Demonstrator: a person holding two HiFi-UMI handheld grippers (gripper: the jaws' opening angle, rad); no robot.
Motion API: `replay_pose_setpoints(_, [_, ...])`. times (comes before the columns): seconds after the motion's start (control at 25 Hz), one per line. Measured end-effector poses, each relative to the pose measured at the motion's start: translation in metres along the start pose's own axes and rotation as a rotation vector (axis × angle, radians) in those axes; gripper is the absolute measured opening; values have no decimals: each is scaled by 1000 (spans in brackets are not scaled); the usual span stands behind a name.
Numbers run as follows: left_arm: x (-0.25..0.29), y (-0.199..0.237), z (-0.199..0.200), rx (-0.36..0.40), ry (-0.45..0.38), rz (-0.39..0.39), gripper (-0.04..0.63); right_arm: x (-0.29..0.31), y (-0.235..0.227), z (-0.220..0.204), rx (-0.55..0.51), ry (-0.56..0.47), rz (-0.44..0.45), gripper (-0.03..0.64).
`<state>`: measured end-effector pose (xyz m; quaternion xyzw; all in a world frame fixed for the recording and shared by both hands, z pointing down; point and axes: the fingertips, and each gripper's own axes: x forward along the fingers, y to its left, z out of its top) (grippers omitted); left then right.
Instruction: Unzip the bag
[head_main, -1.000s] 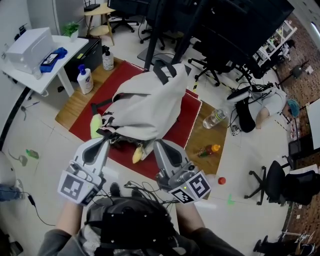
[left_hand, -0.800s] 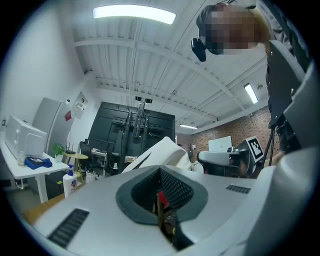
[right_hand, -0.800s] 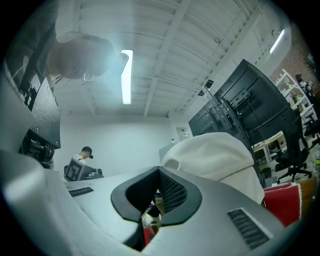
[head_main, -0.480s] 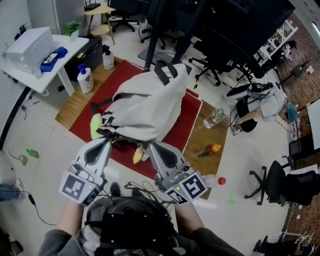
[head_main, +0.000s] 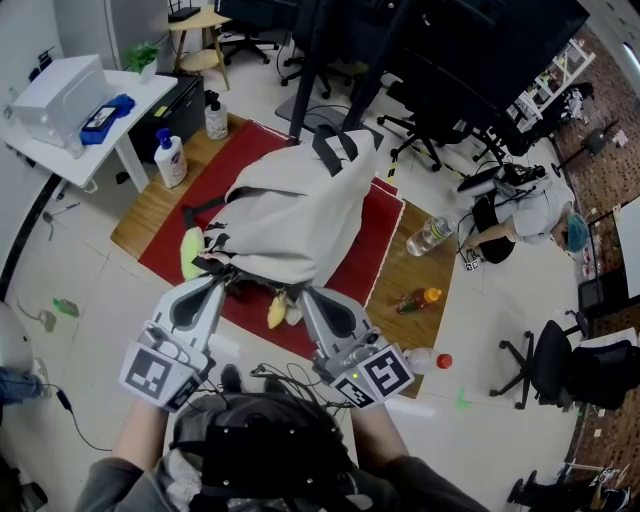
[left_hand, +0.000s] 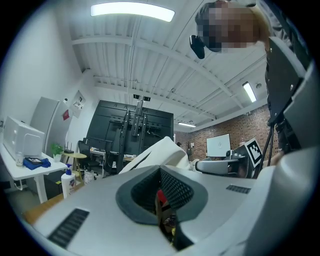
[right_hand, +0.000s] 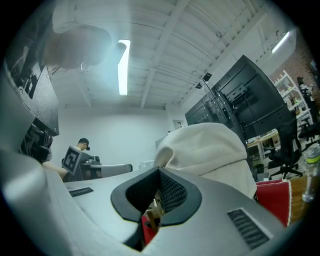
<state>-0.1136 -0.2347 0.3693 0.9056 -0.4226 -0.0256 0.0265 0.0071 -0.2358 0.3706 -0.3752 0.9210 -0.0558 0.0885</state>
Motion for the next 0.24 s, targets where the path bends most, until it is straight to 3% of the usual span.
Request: replay_pose_setpoints(0.24, [2,-4,-2,7,17,-14,15,-3,-4,-2,-11,11,-13,11])
